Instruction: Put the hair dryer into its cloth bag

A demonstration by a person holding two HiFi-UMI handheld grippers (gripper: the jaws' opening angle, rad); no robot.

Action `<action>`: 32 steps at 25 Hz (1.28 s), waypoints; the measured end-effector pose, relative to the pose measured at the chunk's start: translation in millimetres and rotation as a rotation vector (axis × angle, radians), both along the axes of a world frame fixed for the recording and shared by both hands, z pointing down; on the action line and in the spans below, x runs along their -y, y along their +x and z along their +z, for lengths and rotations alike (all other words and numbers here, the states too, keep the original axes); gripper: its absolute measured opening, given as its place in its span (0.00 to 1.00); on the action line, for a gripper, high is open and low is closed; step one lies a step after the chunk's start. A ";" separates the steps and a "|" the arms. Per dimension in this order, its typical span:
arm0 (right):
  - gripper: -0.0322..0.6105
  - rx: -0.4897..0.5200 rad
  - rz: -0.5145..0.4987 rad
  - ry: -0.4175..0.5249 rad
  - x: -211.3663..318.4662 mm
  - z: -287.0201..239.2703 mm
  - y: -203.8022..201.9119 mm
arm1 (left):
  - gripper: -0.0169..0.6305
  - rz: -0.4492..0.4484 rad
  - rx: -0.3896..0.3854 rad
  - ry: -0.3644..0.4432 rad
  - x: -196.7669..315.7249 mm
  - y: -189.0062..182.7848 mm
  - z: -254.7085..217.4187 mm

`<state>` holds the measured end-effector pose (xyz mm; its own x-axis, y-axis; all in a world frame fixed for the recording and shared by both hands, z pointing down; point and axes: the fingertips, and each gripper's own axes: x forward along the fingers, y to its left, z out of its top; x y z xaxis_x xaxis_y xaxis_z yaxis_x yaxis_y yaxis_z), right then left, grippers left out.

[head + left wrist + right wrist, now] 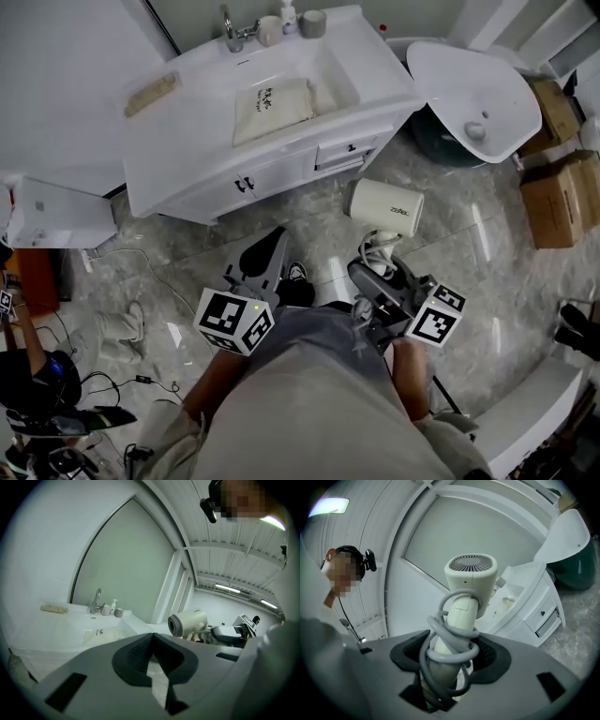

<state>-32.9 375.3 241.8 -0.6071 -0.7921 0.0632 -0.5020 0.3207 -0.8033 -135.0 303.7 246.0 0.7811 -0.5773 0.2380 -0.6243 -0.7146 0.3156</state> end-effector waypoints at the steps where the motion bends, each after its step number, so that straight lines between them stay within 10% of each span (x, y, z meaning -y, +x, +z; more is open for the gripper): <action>1: 0.45 0.003 -0.005 -0.004 9.2 1.2 0.4 | 0.04 -0.005 -0.001 0.001 10.0 0.2 -1.2; 32: 0.45 -0.037 -0.350 -0.075 279.1 38.4 165.3 | 0.04 -0.287 0.110 -0.047 256.8 154.5 41.3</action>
